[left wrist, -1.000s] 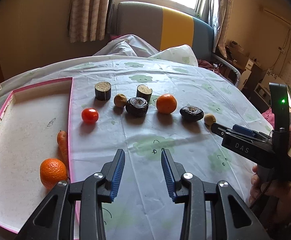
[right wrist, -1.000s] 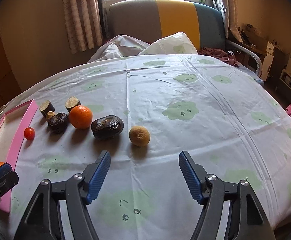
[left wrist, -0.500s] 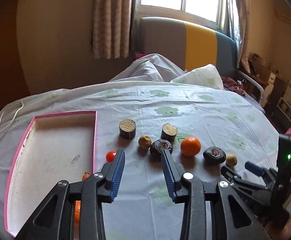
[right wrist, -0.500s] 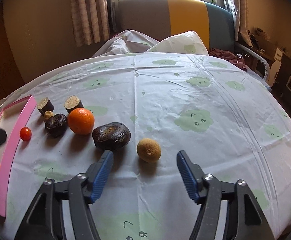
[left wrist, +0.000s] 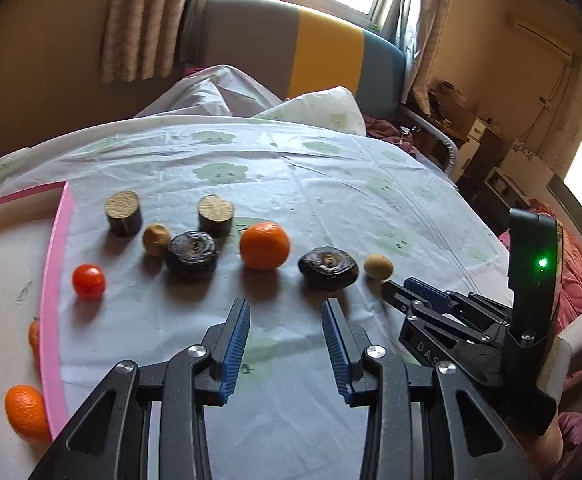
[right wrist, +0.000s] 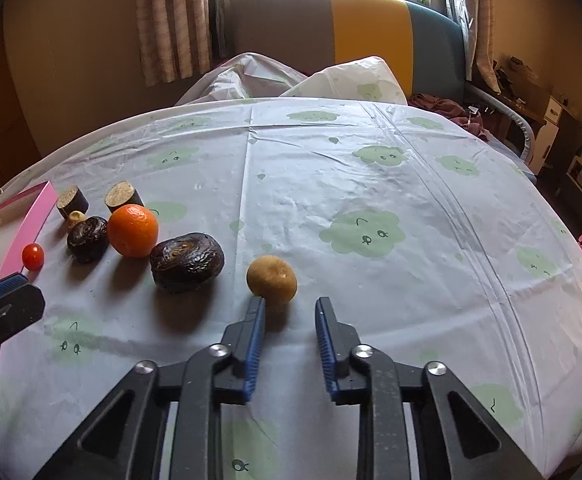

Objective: Organize fruits
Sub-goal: 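Grasp the small yellow round fruit with the right tool while the left tool approaches the dark beet slice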

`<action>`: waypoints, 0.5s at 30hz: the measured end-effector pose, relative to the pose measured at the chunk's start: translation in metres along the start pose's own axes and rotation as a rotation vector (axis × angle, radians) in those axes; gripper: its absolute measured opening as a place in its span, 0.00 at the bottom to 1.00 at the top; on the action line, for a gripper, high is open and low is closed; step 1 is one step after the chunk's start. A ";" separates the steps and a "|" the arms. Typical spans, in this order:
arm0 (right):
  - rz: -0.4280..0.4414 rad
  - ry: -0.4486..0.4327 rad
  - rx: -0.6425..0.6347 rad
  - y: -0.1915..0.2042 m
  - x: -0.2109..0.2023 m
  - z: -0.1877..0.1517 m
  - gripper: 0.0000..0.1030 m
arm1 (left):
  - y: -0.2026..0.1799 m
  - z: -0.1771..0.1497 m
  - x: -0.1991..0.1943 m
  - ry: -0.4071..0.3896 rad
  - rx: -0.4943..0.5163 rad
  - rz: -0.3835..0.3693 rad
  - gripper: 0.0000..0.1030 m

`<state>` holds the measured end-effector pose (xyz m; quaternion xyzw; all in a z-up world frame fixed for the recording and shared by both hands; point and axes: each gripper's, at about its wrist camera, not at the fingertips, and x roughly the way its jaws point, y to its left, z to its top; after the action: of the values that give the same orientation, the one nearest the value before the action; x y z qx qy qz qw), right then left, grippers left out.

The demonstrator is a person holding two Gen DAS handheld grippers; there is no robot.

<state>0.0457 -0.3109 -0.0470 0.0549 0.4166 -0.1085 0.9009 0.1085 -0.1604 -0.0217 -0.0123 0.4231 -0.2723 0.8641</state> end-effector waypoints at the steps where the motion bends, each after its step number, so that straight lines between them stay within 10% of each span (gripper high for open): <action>1: 0.006 -0.002 0.001 -0.002 0.000 0.000 0.23 | -0.003 0.002 0.004 0.008 0.000 -0.017 0.37; 3: 0.025 0.005 0.012 -0.005 0.001 0.000 0.27 | -0.009 0.004 0.011 0.019 0.006 -0.044 0.37; 6: 0.022 -0.019 0.004 -0.008 0.000 0.002 0.60 | -0.016 0.007 0.021 0.038 -0.004 -0.082 0.37; 15: 0.032 -0.033 -0.083 -0.010 0.012 0.020 0.61 | -0.015 0.019 0.050 0.080 -0.063 -0.158 0.37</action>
<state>0.0657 -0.3266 -0.0433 0.0225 0.4049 -0.0775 0.9108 0.1401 -0.2012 -0.0415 -0.0619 0.4634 -0.3262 0.8216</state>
